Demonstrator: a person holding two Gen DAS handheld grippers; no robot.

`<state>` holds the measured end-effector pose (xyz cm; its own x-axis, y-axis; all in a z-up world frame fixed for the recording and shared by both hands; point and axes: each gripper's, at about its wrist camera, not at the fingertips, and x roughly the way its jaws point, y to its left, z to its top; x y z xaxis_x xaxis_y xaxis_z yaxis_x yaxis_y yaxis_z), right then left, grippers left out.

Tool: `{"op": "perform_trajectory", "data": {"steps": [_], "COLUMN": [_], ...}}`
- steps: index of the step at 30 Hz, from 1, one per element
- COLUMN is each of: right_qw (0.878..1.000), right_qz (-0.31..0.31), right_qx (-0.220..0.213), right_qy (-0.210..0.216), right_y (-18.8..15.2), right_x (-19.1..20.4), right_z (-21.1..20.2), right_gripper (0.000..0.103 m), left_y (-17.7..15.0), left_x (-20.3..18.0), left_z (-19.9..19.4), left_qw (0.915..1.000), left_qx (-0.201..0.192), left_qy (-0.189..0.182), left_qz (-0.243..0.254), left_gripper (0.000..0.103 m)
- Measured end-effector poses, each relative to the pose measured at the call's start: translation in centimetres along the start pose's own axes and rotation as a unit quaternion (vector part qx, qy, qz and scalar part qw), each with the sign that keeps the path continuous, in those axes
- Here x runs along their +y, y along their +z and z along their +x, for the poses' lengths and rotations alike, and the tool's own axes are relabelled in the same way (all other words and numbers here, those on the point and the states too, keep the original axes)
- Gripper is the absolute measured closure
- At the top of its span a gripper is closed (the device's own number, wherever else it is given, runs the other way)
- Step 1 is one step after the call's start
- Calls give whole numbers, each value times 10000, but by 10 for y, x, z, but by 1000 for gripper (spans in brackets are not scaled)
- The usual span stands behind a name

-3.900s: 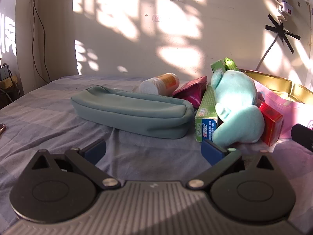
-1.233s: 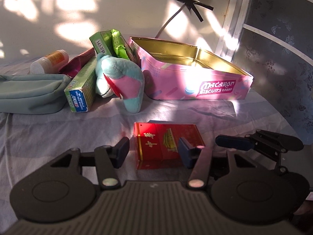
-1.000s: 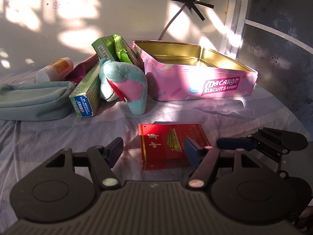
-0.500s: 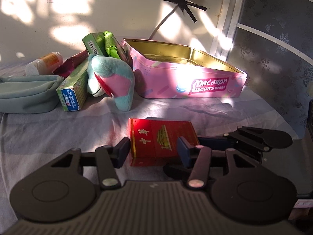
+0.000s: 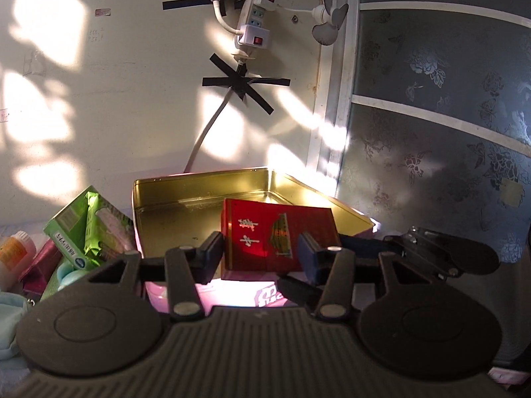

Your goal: Organize objects

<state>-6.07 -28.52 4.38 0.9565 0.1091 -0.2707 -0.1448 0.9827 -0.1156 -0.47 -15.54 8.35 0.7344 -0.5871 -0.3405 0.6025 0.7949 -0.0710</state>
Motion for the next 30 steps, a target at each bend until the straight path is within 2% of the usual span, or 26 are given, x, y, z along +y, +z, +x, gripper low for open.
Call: {"op": "perform_trajectory", "data": {"steps": [3, 8, 10, 12, 16, 18, 21, 24, 28, 30], "right_qw": [9997, 9984, 9979, 9975, 9975, 9975, 9978, 9983, 9989, 9981], "right_qz": [62, 260, 334, 435, 515, 541, 572, 516, 429, 419], "right_qx": [13, 266, 324, 312, 190, 162, 38, -55, -179, -116], "right_qy": [-239, -424, -450, -461, -439, -418, -334, -251, 71, 426], "right_y": [3, -8, -12, -14, -18, -19, -20, -20, -18, -17], "right_x": [-22, -45, -49, -51, -51, -52, -48, -39, -19, -3], "right_z": [24, 61, 70, 75, 73, 71, 61, 48, 30, 26], "right_gripper": [47, 47, 46, 40, 37, 33, 34, 35, 39, 39], "left_y": [9, 10, 9, 6, -4, -6, -7, -16, -38, -53], "left_x": [-10, -11, -10, -8, -13, -13, -10, -1, 32, 54], "left_z": [34, 78, 86, 93, 96, 90, 71, 31, -30, -56], "left_qw": [9999, 9996, 9994, 9990, 9981, 9982, 9988, 9991, 9971, 9937], "left_qx": [30, 241, 284, 384, 489, 430, 311, 15, -191, -205], "left_qy": [49, 146, 195, 213, 360, 397, 372, 411, 623, 863], "left_qz": [94, 42, -24, -90, 102, 139, 59, 47, -383, -680], "left_gripper": [51, 51, 51, 51, 50, 49, 49, 46, 44, 44]}}
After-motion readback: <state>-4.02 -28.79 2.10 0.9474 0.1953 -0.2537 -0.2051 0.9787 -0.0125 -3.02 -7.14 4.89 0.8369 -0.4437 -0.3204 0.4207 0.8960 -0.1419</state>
